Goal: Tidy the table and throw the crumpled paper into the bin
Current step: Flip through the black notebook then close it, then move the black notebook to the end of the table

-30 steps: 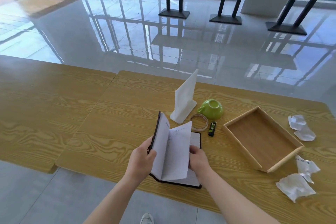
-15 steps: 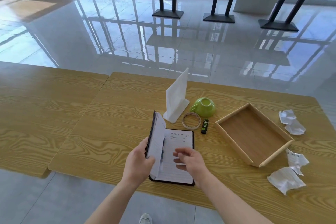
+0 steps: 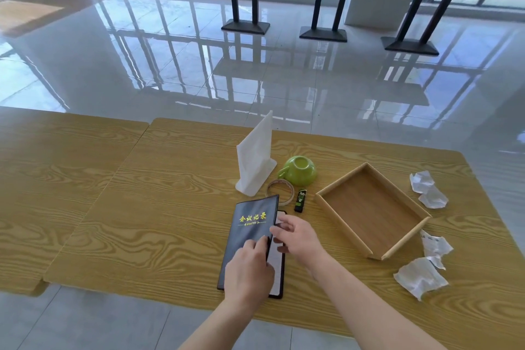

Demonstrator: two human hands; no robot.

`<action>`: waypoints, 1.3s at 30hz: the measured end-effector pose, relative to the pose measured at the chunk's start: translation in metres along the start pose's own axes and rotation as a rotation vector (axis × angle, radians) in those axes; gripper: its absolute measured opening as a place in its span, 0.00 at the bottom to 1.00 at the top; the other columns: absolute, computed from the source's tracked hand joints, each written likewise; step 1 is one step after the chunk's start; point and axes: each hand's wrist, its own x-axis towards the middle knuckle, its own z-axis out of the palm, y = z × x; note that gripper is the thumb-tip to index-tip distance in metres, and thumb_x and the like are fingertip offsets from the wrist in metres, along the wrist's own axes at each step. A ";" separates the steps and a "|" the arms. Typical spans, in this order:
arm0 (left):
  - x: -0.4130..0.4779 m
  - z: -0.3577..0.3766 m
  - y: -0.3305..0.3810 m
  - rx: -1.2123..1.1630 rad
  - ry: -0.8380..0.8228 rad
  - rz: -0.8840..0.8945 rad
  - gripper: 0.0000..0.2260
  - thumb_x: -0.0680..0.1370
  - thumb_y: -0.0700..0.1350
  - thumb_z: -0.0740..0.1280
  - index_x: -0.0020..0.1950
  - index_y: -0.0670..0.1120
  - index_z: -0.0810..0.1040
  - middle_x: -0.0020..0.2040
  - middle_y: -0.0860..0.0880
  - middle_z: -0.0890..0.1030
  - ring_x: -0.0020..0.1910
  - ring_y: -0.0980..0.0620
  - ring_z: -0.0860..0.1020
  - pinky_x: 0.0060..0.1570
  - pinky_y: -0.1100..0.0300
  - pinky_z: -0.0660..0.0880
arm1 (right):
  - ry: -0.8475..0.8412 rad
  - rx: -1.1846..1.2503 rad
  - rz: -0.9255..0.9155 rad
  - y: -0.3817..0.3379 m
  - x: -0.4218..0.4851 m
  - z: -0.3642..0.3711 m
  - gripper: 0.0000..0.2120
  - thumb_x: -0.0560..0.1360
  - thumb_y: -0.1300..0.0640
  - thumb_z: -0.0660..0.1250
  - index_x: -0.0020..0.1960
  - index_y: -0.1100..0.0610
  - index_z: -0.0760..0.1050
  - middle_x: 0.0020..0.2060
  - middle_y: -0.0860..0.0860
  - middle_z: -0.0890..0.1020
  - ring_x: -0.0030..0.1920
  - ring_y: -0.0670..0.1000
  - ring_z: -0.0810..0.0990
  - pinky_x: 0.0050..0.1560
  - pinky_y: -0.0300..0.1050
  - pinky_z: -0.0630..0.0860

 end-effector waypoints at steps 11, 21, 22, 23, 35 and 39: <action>0.005 0.020 -0.046 0.015 -0.004 -0.003 0.25 0.78 0.61 0.60 0.73 0.54 0.68 0.65 0.53 0.71 0.67 0.51 0.66 0.62 0.56 0.70 | 0.060 -0.350 0.074 0.023 -0.002 -0.010 0.15 0.74 0.56 0.71 0.60 0.50 0.77 0.49 0.44 0.82 0.50 0.48 0.81 0.57 0.54 0.79; 0.025 0.017 -0.066 -0.139 -0.084 -0.232 0.36 0.75 0.61 0.67 0.78 0.50 0.57 0.66 0.46 0.69 0.66 0.46 0.67 0.62 0.54 0.70 | 0.175 -0.569 0.186 0.041 0.006 0.005 0.38 0.73 0.39 0.69 0.75 0.58 0.63 0.72 0.54 0.71 0.71 0.55 0.70 0.68 0.50 0.69; 0.027 0.018 -0.067 -0.144 -0.097 -0.250 0.36 0.75 0.61 0.67 0.78 0.49 0.57 0.66 0.46 0.69 0.67 0.46 0.67 0.63 0.54 0.69 | 0.181 -0.577 0.199 0.043 0.006 0.007 0.37 0.73 0.40 0.70 0.74 0.59 0.64 0.71 0.54 0.72 0.70 0.55 0.71 0.66 0.50 0.70; 0.028 0.019 -0.067 -0.136 -0.103 -0.258 0.37 0.75 0.61 0.67 0.77 0.49 0.56 0.66 0.46 0.69 0.67 0.46 0.67 0.62 0.54 0.69 | 0.192 -0.589 0.206 0.044 0.007 0.009 0.35 0.74 0.40 0.69 0.73 0.59 0.66 0.69 0.54 0.73 0.68 0.55 0.72 0.64 0.49 0.71; 0.041 0.023 -0.064 -0.108 -0.122 -0.231 0.43 0.72 0.60 0.72 0.78 0.46 0.54 0.65 0.45 0.70 0.64 0.44 0.68 0.63 0.53 0.69 | 0.324 -0.361 0.302 0.053 0.010 0.029 0.24 0.77 0.55 0.68 0.71 0.58 0.68 0.66 0.55 0.76 0.65 0.56 0.75 0.65 0.52 0.74; 0.041 0.021 -0.067 -0.119 -0.106 -0.196 0.43 0.71 0.61 0.72 0.78 0.47 0.55 0.63 0.46 0.70 0.63 0.46 0.68 0.63 0.54 0.70 | 0.334 -0.310 0.285 0.053 0.007 0.029 0.19 0.77 0.58 0.69 0.67 0.56 0.73 0.61 0.52 0.80 0.61 0.54 0.78 0.62 0.55 0.77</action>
